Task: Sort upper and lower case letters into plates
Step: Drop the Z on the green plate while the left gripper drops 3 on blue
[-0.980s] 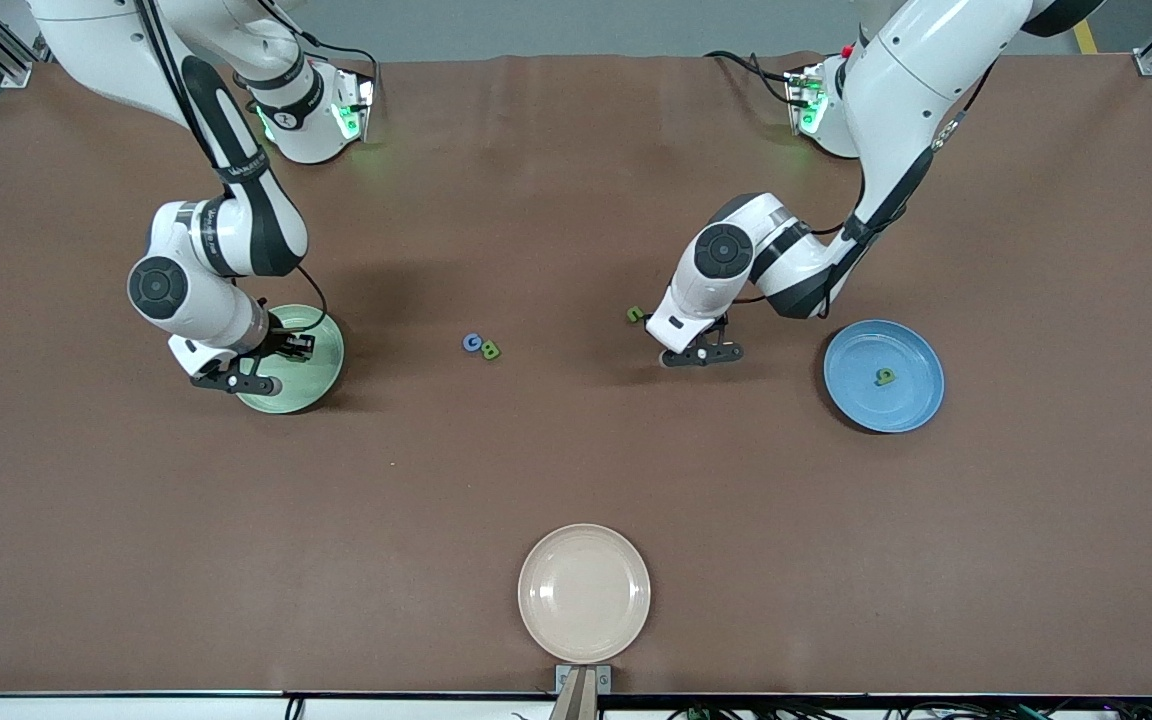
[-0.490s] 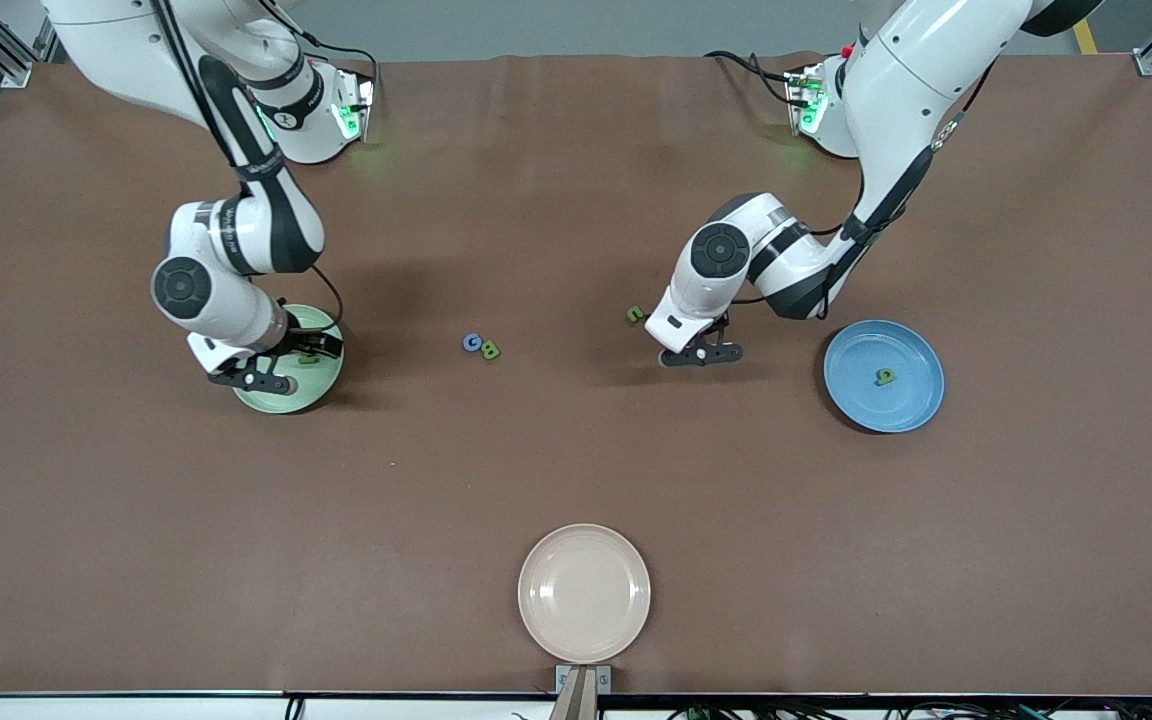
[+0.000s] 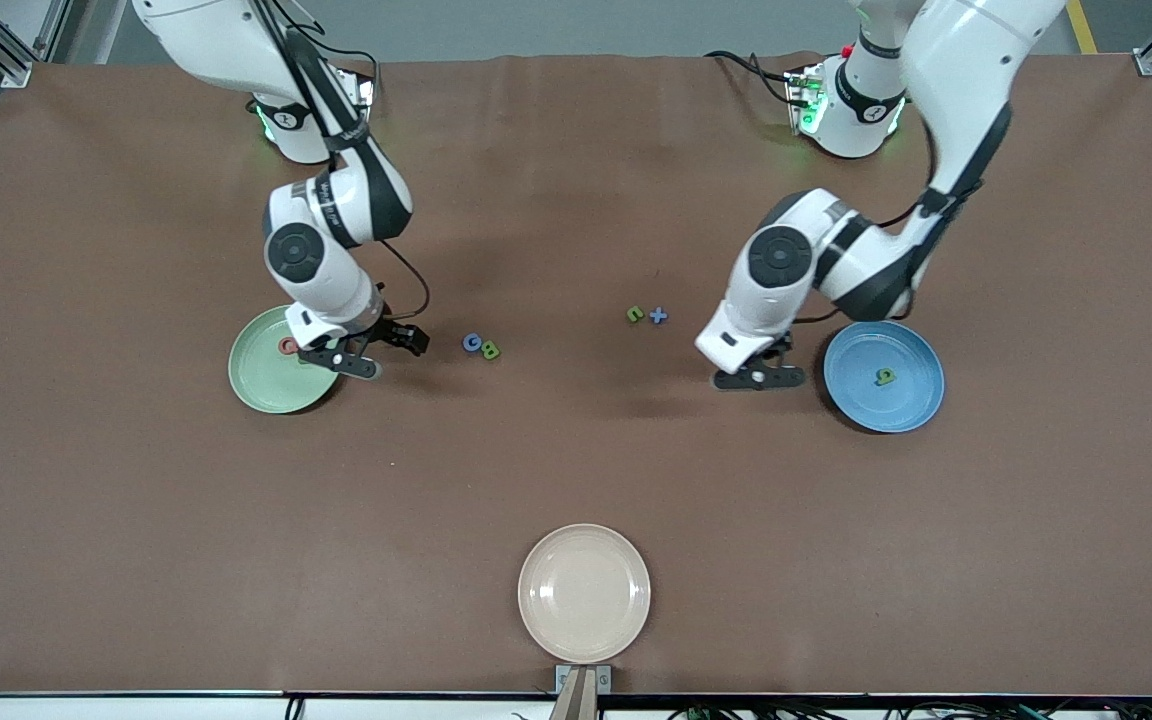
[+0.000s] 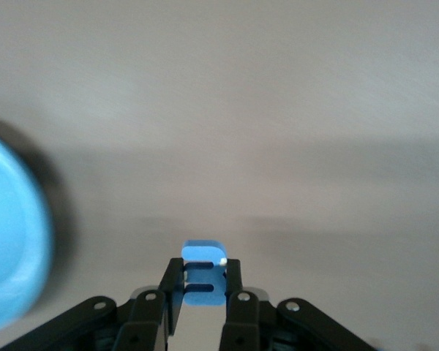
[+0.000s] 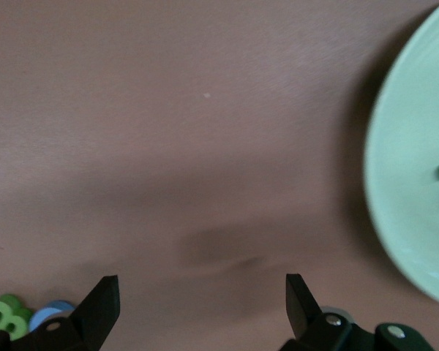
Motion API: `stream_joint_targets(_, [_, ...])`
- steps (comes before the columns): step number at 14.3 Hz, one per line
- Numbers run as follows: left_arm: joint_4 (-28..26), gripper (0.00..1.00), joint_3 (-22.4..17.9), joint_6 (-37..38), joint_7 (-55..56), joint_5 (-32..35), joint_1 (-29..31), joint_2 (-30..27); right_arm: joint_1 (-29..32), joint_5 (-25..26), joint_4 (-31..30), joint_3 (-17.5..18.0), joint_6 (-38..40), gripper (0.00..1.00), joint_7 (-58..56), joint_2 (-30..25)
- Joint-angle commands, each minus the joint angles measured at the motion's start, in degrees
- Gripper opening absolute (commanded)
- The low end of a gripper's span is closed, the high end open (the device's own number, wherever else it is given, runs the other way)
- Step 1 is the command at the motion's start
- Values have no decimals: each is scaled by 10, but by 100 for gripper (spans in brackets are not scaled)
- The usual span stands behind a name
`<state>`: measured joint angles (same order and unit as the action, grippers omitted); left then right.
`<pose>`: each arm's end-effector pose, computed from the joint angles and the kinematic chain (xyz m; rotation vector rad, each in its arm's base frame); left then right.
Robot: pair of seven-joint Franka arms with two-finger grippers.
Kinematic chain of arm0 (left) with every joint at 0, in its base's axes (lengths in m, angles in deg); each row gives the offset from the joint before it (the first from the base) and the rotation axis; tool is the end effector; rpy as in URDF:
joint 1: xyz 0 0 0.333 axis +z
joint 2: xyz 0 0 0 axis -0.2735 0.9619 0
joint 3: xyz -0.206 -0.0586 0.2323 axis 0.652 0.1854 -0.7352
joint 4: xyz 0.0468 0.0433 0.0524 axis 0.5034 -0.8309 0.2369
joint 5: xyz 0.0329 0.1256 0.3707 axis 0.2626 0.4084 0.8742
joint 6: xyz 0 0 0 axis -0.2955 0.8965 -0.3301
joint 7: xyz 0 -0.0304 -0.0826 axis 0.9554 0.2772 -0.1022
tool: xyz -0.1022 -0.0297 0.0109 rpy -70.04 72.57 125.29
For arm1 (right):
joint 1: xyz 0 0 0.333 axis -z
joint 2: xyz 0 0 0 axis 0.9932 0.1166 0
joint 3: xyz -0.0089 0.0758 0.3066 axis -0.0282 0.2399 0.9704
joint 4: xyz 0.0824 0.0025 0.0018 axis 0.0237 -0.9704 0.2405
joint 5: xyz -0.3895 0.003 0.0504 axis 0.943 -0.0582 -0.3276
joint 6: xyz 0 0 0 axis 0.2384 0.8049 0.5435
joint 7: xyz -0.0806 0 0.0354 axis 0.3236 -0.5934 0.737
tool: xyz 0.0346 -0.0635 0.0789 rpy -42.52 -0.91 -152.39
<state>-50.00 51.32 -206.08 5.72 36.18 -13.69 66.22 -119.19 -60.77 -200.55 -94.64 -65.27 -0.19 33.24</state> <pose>0.5236 -0.2693 0.2609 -3.0455 0.0330 0.0111 0.4765 0.2264 0.2029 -3.0762 0.4814 0.0465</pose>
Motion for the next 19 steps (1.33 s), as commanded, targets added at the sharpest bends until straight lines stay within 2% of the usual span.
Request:
stream_joint_targets(1, [-40,4,4,4,-58,9,55,-36,-40,-9,30,-5,-34,100,70,46])
stream_joint_targets(7, [-108,4,4,-32,-220,9,186,-72,-102,-9,58,-5,-47,100,171,85])
stream_joint_targets(9, [-119,5,3,-56,-267,14,231,-69,-117,-9,58,-5,-46,100,191,84])
stream_joint_targets(14, [-116,5,3,-88,-281,90,280,-32,-138,-8,56,-6,-42,98,212,84])
stream_joint_targets(15, [-115,5,3,-93,-280,95,282,-23,-137,-5,56,-6,-40,90,212,84])
stream_joint_targets(18, [-108,6,1,-95,-280,113,284,-2,-132,-1,56,-7,-39,44,201,84])
stream_joint_targets(19, [-107,6,1,-95,-278,114,284,6,-131,-1,56,-8,-39,36,192,83])
